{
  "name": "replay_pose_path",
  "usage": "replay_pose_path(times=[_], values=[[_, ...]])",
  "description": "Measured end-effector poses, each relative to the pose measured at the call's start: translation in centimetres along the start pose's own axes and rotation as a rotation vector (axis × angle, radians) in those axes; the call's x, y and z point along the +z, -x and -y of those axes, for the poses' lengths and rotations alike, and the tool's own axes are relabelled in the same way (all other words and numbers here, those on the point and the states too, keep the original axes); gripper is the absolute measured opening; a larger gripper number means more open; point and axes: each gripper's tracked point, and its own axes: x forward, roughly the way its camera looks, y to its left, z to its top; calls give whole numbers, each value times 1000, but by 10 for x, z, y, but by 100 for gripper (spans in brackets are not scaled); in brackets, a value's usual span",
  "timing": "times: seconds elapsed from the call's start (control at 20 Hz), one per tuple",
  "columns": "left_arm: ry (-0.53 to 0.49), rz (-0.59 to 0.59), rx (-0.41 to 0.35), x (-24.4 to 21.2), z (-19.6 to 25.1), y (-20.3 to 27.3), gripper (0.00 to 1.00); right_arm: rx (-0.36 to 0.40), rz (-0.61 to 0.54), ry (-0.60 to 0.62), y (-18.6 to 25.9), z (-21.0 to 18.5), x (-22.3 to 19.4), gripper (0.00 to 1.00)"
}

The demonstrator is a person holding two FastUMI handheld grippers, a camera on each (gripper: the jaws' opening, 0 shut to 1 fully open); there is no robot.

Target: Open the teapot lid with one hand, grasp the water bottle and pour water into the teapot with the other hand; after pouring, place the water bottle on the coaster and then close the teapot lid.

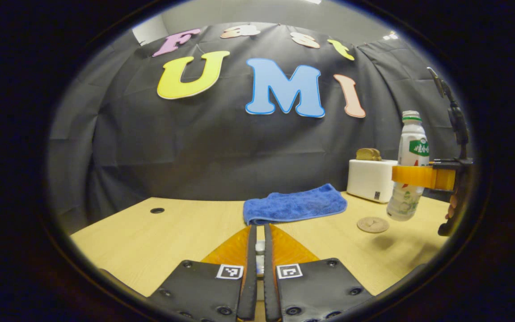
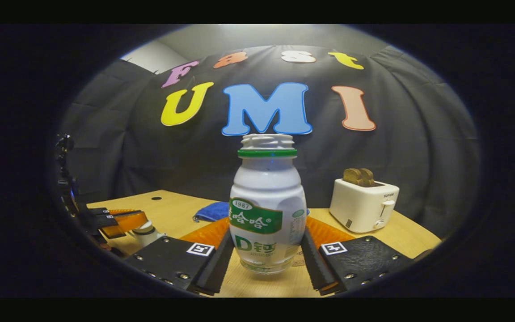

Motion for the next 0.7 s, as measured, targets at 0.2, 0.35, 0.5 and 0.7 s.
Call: replay_pose_path(times=[0.2,0.35,0.5,0.7], values=[[7,-14,-2,-5,-1,-2,17,7,-7,-2,-1,-2,-2,72],[11,-19,-5,-6,-1,-3,17,9,-22,-5,-3,-3,-8,72],[5,-24,-9,-7,-1,-2,17,0,-33,-2,-4,0,-11,73],[19,-29,-18,-12,-2,-4,18,-11,-40,-1,-6,2,-15,72]])
